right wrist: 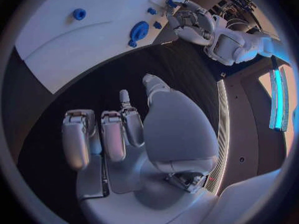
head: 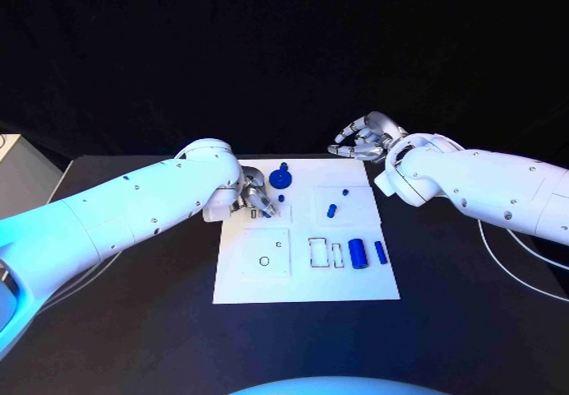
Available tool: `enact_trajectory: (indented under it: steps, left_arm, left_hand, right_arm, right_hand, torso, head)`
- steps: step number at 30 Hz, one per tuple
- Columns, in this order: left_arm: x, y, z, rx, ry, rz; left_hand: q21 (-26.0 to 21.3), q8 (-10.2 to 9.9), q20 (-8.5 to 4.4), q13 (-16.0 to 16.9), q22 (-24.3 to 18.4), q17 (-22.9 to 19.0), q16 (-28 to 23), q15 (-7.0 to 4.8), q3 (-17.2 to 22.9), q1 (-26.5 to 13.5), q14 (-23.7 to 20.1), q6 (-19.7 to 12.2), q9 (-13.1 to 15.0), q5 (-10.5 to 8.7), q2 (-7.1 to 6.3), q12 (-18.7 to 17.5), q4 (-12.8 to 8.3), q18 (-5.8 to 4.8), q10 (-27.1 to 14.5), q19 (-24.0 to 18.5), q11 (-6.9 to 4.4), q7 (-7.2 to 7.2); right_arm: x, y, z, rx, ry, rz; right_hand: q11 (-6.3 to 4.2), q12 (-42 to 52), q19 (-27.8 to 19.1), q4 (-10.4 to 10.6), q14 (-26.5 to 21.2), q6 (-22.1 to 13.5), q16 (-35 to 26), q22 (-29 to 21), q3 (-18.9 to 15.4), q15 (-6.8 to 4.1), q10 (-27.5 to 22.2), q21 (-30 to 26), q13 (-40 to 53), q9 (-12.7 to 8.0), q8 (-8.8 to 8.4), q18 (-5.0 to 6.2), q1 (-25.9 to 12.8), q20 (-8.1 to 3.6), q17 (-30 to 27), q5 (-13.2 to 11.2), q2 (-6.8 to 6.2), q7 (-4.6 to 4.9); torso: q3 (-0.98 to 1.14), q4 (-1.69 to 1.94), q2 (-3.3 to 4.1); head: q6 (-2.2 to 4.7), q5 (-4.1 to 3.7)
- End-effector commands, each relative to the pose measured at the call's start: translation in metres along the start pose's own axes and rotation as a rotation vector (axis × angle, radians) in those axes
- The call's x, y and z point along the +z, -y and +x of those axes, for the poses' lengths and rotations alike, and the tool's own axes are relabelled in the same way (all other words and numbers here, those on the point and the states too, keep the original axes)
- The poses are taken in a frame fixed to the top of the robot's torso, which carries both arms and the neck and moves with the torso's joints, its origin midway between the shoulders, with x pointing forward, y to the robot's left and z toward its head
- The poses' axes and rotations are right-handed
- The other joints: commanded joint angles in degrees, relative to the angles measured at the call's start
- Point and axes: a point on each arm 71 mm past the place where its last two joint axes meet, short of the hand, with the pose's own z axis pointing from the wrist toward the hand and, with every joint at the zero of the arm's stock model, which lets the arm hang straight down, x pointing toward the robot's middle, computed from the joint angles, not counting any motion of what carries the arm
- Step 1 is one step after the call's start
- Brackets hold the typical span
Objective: Assemble the parts on the task board
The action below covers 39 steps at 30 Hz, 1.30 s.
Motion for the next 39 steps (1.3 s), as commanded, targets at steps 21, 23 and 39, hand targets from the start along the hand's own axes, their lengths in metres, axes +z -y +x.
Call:
enact_trajectory:
  steps: [21,23,39]
  left_arm:
    - [0.0065,-0.0135,0.0185,0.064,-0.103,-0.061]
    - [0.0067,-0.0133,0.0181,0.054,-0.098,-0.059]
    - [0.0083,-0.0104,0.0153,0.006,-0.063,-0.045]
  left_hand:
    - [0.1,-0.1,-0.05,0.2,0.0,14.5,-0.2,-0.37,6.9,-1.1,5.9,4.8,0.2,-0.8,1.99,-0.2,-5.1,-1.04,0.4,0.1,-0.13,-3.66]
    - [0.1,-0.2,-0.05,0.1,0.0,14.4,-0.2,-0.36,6.6,-1.4,5.9,4.8,0.2,-0.92,2.05,-0.3,-4.9,-1.05,0.4,0.1,-0.13,-3.66]
    - [0.0,-0.8,-0.08,0.1,0.0,14.3,-0.3,-0.41,3.4,-3.4,5.8,5.0,0.5,-1.93,3.01,-0.4,-2.7,-1.05,0.4,0.1,-0.17,-3.76]
  right_arm:
    - [-0.0002,-0.0007,0.0005,-0.006,-0.008,-0.008]
    - [-0.0002,-0.0007,0.0005,-0.006,-0.008,-0.007]
    - [-0.0004,-0.0004,0.0003,-0.007,-0.009,-0.007]
  right_hand:
    - [-0.09,-0.1,4.6,-0.1,4.5,-0.4,-0.1,11.6,-0.3,0.14,0.1,0.0,8.4,0.1,0.35,-0.19,-0.5,0.17,8.8,0.2,-0.13,0.01]
    - [-0.09,-0.1,4.6,-0.1,4.5,-0.4,-0.1,11.6,-0.3,0.14,0.1,0.0,8.4,0.1,0.35,-0.19,-0.5,0.17,8.8,0.2,-0.13,0.01]
    - [-0.09,-0.1,4.6,-0.1,4.5,-0.4,-0.1,11.6,-0.3,0.14,0.1,0.0,8.4,0.1,0.35,-0.19,-0.5,0.17,8.8,0.2,-0.13,0.01]
  torso:
    - [-0.03,0.0,0.03]
    - [-0.03,-0.02,0.02]
    - [0.02,-0.04,0.04]
  head:
    - [0.07,0.08]
    - [0.05,0.08]
    - [0.18,0.06]
